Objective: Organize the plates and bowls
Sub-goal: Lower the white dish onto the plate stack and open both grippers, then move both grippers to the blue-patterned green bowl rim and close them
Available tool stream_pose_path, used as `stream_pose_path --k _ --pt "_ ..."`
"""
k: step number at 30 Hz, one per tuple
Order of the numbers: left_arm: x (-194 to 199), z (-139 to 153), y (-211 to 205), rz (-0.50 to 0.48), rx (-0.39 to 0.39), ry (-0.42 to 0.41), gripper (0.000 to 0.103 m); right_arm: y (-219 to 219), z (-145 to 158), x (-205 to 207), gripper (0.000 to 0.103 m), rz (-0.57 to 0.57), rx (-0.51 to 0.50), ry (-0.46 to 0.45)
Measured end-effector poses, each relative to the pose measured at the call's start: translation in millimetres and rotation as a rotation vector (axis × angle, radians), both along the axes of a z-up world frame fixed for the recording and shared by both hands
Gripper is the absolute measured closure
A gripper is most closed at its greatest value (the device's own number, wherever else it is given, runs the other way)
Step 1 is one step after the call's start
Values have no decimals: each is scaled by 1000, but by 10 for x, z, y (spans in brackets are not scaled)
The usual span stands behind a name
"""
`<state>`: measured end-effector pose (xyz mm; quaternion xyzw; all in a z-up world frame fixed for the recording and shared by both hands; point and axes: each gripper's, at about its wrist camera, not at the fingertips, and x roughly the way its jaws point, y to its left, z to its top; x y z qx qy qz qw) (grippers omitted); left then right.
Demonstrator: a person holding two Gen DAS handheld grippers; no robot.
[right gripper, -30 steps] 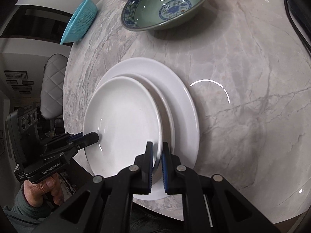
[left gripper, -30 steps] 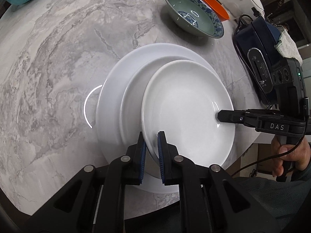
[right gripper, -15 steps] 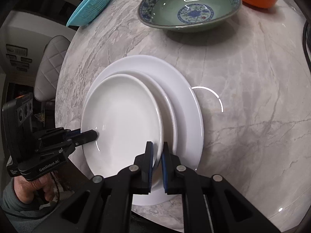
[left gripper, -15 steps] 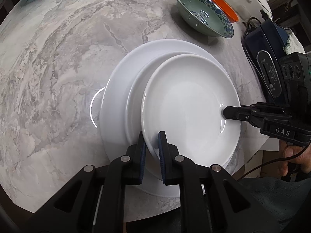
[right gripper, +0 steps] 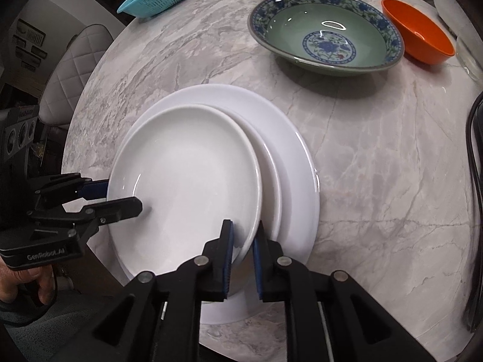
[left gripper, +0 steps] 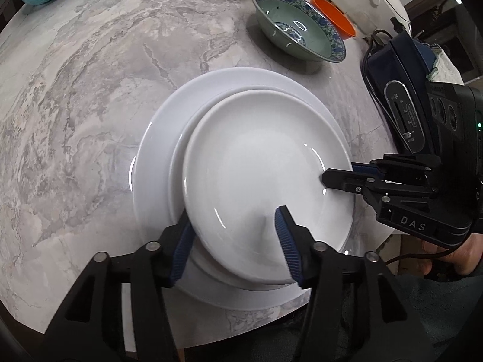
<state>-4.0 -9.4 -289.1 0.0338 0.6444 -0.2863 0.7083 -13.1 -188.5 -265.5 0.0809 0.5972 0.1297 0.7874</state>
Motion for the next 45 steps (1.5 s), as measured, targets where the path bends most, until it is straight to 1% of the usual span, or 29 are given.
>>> stream_pose_path --k 3,7,10,15,18,20,23,24,25,26,27,28,29,30,31,32,33,34,35,38,39,41,43,45 --pt "-14 18 -41 -12 -6 -5 41 36 14 -2 87 13 -15 -7" --pt "11 55 -12 2 -26 -4 41 55 28 -6 85 13 -27 -13" --pt "29 107 12 3 -46 -3 35 53 43 -17 79 6 -14 -17" --pt "55 206 86 15 -58 -11 31 75 105 -34 59 6 -5 -37" --pt "95 285 158 28 -78 -18 31 79 136 -35 54 -3 -9 -48" --pt "117 335 180 27 -85 -21 31 71 145 -36 54 -14 -7 -49" --pt "150 387 253 33 -121 -15 31 54 161 -37 53 -34 -4 -50" --pt "175 407 283 38 -136 -12 31 46 175 -41 51 -40 -4 -54" --pt "193 427 309 42 -152 -14 29 39 194 -45 49 -49 -2 -58" --pt "227 451 338 44 -169 -20 25 29 220 -54 45 -60 0 -64" --pt "258 484 367 49 -188 -29 19 17 249 -61 41 -71 7 -73" --pt "301 525 404 50 -204 -44 14 -2 279 -69 39 -82 20 -84" --pt "339 575 432 44 -219 -66 2 -28 315 -80 34 -97 41 -98" --pt "380 637 460 33 -231 -98 0 -60 353 -87 29 -111 68 -114" --pt "423 702 489 19 -243 -136 0 -90 393 -92 25 -124 102 -130" --pt "469 763 512 5 -253 -168 0 -134 436 -99 18 -141 138 -145" --pt "522 820 526 -11 -256 -203 0 -194 476 -99 15 -164 178 -154" --pt "586 872 526 -28 -260 -227 0 -262 509 -90 15 -194 218 -157" --pt "653 909 515 -45 -263 -236 0 -350 541 -85 15 -235 255 -161" --pt "887 1004 447 -88 -283 -242 0 -638 662 -73 12 -366 317 -188" --pt "964 1037 400 -102 -290 -249 0 -736 706 -79 9 -410 333 -203" --pt "1133 1064 244 -121 -304 -234 0 -912 789 -87 6 -479 362 -230" --pt "1316 1057 73 -135 -325 -194 0 -1034 871 -67 6 -510 365 -257" --pt "1492 1000 -138 -139 -302 -157 0 -1108 937 -10 6 -521 333 -281"
